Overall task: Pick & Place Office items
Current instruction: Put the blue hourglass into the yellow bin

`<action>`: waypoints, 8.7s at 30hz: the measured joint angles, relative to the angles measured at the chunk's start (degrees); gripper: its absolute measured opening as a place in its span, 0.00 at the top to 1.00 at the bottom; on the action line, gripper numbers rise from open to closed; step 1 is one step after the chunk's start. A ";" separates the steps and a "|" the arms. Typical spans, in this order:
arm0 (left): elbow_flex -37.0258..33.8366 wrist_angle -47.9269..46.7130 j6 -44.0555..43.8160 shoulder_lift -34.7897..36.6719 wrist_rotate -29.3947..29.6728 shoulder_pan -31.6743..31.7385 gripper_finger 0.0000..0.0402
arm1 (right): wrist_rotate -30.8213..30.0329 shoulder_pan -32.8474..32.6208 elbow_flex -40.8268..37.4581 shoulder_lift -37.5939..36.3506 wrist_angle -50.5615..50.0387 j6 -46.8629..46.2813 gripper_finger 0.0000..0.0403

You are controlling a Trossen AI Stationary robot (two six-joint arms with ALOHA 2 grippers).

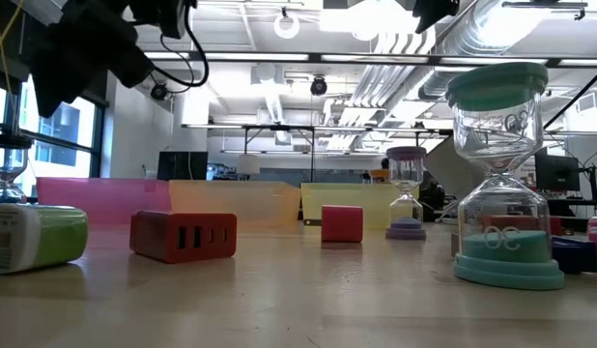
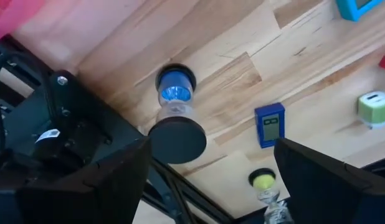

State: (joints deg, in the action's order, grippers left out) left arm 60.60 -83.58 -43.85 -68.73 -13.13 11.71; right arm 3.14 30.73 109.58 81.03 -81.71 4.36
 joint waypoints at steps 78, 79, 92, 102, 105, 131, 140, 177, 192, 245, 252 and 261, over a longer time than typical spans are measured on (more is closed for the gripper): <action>-0.11 -0.64 12.40 -7.71 16.45 -17.08 0.18 | -0.01 -0.01 -0.02 0.00 1.38 0.44 0.39; -0.11 -0.60 12.84 -8.18 16.32 -17.08 0.18 | 0.01 0.00 -0.02 0.00 1.38 0.44 0.39; -0.15 -0.64 13.17 -9.81 14.45 -17.16 0.18 | 0.01 -0.01 -0.02 0.00 1.33 0.42 0.39; -2.07 -0.62 13.93 -9.81 13.93 -17.27 0.18 | 0.02 -0.01 -0.02 0.00 1.31 0.15 0.39; -3.47 -0.66 13.96 -9.81 12.42 -17.27 0.18 | 0.02 -0.01 -0.02 0.00 1.33 0.13 0.39; -7.64 3.09 14.09 -9.81 12.64 -17.27 0.18 | 0.02 0.00 -0.04 0.00 1.38 -0.26 0.39; -8.37 3.51 14.35 -9.81 12.33 -17.27 0.26 | -0.01 0.01 -0.02 0.00 1.38 0.00 0.39; -8.37 2.96 5.43 -9.81 6.90 -17.07 0.50 | -0.01 -0.01 -0.03 0.00 1.38 0.02 0.39; -4.07 2.79 1.37 -9.81 -0.28 -12.73 0.50 | -0.01 -0.01 -0.02 0.00 1.37 0.44 0.39; 34.32 69.15 51.28 -9.81 34.49 -6.51 0.50 | 25.73 -0.01 -0.04 -0.10 37.59 -5.69 0.39; 34.32 69.09 46.57 -9.81 34.51 -6.83 0.50 | 24.67 -1.69 -0.04 -0.31 38.32 3.86 0.39; 34.32 69.09 44.23 -9.81 34.49 -7.31 0.50 | 12.40 -7.50 -0.04 -0.31 39.37 12.45 0.32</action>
State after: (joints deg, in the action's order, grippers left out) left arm 94.91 -14.49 0.38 -78.54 21.37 4.40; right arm 15.54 23.23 109.54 80.73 -42.34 16.81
